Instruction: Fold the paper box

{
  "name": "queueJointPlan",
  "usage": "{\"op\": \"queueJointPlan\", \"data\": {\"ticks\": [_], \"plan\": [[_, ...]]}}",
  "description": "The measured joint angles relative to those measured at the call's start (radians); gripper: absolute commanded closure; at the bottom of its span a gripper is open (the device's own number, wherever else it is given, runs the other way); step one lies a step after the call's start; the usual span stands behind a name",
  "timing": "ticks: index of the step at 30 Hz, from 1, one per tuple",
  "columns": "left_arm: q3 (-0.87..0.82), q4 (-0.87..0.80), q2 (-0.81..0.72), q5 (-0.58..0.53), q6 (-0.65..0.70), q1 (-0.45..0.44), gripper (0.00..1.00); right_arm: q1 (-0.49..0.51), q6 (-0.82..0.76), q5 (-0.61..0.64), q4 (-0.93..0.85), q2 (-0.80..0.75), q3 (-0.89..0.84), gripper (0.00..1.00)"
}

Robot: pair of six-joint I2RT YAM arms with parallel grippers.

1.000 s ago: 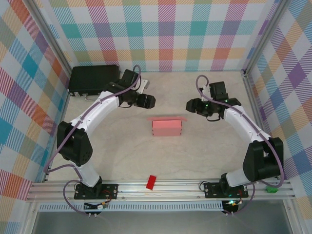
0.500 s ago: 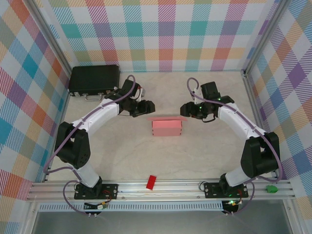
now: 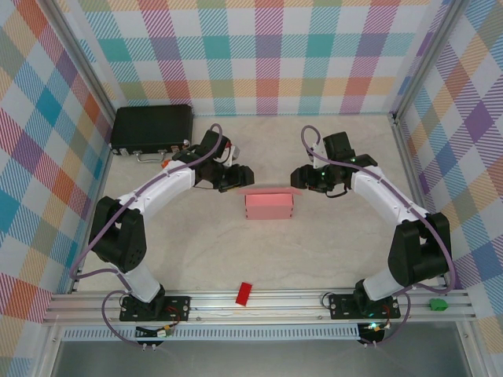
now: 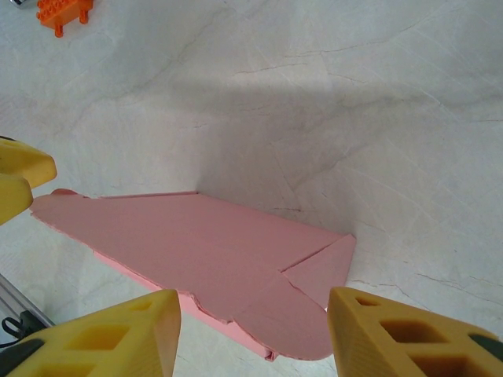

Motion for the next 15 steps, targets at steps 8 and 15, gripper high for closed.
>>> {"op": "queueJointPlan", "data": {"ticks": [8, 15], "plan": [[0.0, -0.037, -0.011, -0.024, 0.003, -0.003, 0.42, 0.01, -0.001, -0.006, -0.015, 0.0, -0.008, 0.48], [0.0, -0.056, -0.018, -0.03, 0.016, -0.026, 0.45, 0.023, -0.008, -0.006, -0.029, 0.0, -0.008, 0.48]]}}
